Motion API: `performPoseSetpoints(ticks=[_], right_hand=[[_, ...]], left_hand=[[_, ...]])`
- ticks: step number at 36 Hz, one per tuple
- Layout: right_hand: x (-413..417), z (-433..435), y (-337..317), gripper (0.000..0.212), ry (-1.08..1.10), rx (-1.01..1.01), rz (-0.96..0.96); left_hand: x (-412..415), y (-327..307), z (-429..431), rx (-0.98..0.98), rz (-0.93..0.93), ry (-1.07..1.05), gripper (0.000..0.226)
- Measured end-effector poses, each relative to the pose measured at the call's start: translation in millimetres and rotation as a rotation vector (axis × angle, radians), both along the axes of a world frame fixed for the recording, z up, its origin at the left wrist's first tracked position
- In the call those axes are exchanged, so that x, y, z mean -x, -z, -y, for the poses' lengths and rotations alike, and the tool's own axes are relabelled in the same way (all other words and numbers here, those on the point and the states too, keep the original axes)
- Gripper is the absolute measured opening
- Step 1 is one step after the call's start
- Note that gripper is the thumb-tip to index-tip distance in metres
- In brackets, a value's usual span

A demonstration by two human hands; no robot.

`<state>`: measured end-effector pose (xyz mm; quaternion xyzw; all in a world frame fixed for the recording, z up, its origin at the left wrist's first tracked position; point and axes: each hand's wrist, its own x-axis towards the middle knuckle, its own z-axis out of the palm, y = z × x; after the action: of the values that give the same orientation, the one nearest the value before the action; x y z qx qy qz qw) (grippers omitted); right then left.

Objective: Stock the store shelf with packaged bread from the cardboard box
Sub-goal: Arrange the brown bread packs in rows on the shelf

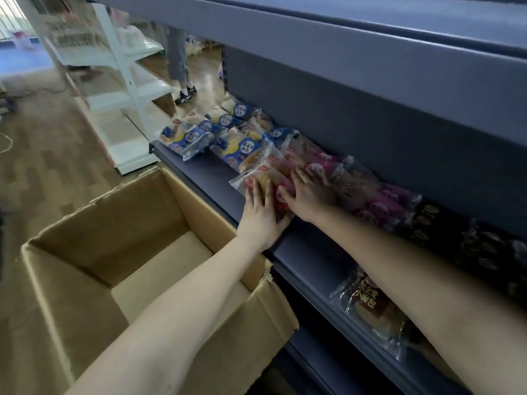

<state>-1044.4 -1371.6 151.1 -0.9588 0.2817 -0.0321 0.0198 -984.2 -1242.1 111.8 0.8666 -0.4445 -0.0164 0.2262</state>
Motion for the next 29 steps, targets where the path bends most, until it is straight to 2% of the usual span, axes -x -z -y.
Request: performPoseSetpoints(ticks=[5,13,18,22,26,29], right_hand=[[-2.2,-2.0,5.4,0.069,0.012,0.033,0.036],[-4.9,-7.5,4.6,0.068,0.042,-0.027,0.068],[-9.9,-12.7,-4.3,0.061,0.081,0.001,0.205],[-22.3,-21.9,-6.7,0.058,0.002,-0.012,0.256],[-35.7,-30.9,-8.8,0.057,-0.063,-0.015,0.241],[-49.5,-40.6,-12.8,0.055,-0.099,-0.094,0.286]], left_hand=[[3.5,-0.1,1.6,-0.007,0.03,-0.011,0.086],[5.2,-7.1,4.1,-0.001,0.056,0.042,0.073],[3.1,-4.8,5.0,0.032,0.011,0.009,0.083],[2.7,-9.6,-1.2,0.06,0.05,-0.034,0.084],[-2.5,-12.6,-14.3,0.007,0.075,-0.119,0.079],[-10.3,-18.1,-30.6,-0.011,0.087,-0.174,0.076]])
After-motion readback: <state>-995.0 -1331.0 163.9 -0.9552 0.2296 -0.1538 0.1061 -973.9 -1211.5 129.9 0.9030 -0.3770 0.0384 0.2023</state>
